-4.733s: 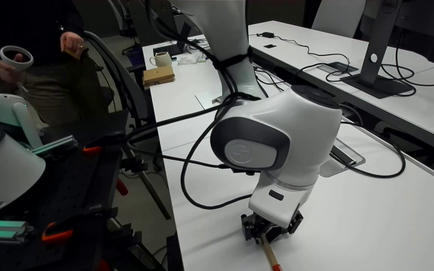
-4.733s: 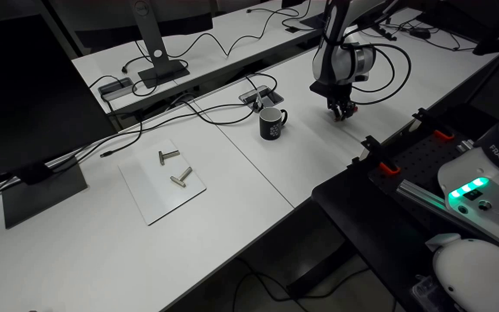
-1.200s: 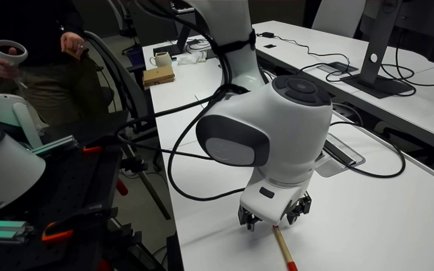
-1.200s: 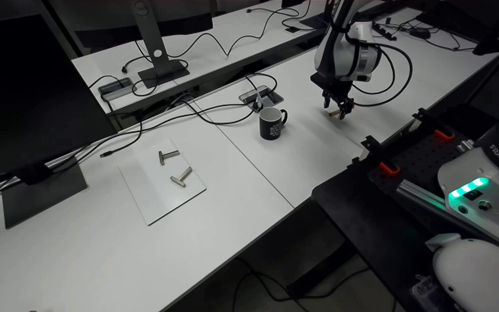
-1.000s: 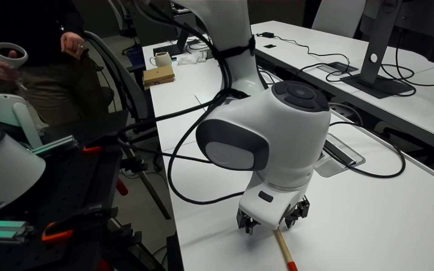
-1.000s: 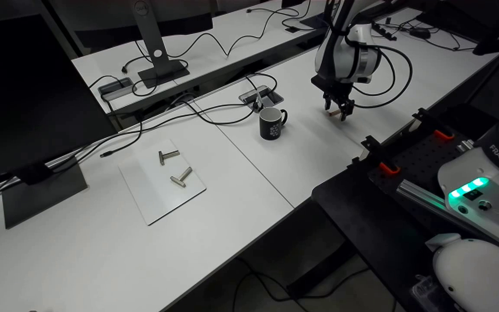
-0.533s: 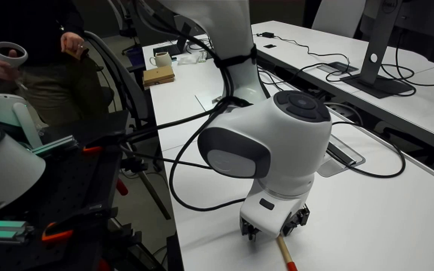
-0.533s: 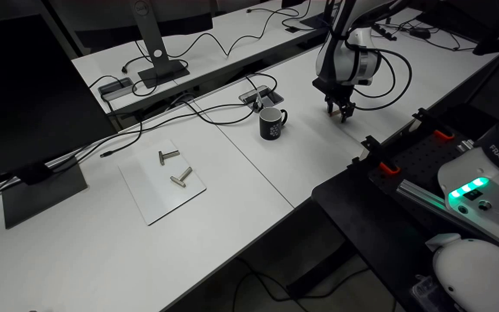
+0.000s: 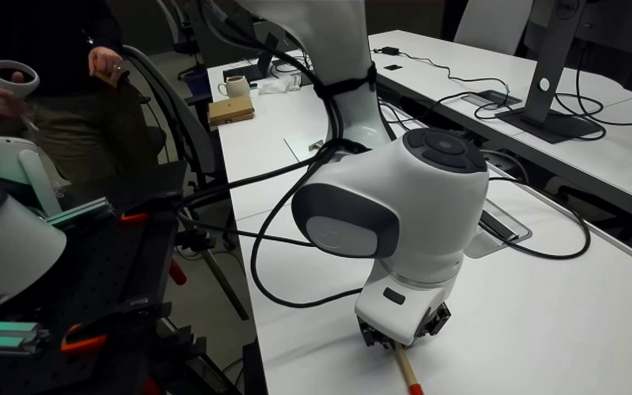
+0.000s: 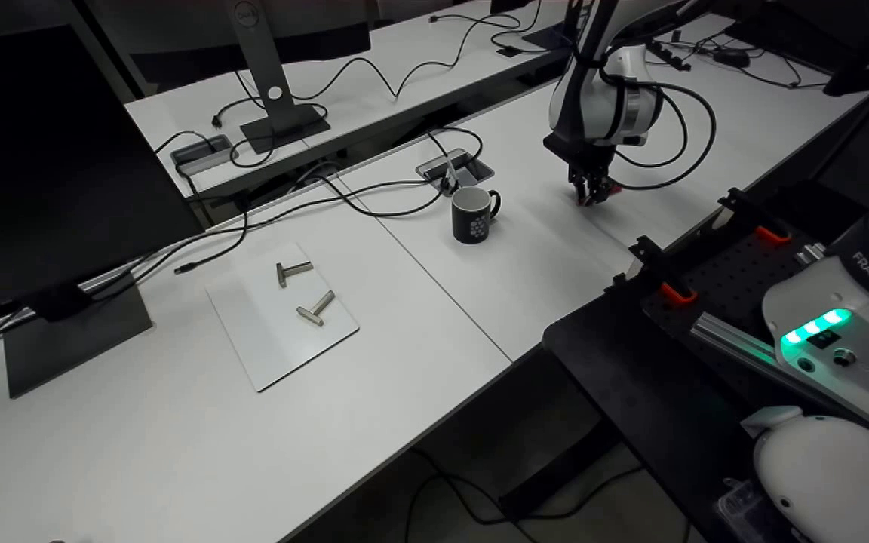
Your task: Put the sharpie in the mug
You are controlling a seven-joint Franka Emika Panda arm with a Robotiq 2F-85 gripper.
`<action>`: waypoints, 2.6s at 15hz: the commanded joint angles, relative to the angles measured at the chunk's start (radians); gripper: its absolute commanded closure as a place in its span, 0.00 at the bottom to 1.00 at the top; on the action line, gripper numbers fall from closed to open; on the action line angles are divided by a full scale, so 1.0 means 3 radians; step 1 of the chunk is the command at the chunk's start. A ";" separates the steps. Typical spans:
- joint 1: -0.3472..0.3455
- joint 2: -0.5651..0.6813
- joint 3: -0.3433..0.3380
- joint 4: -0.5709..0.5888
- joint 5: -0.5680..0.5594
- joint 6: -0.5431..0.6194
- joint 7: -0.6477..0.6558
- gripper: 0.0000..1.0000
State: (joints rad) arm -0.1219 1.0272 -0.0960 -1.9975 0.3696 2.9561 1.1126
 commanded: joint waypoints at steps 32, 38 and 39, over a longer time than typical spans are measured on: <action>-0.0165 -0.0263 0.0225 -0.0169 0.0106 -0.0002 -0.0472 0.00; -0.0604 -0.0250 0.0530 -0.0158 0.0279 -0.0044 -0.0859 0.00; -0.0634 -0.0243 0.0544 -0.0152 0.0309 -0.0049 -0.0908 0.00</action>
State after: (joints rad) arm -0.2661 0.9699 0.0328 -2.0299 0.4134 2.9506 0.9139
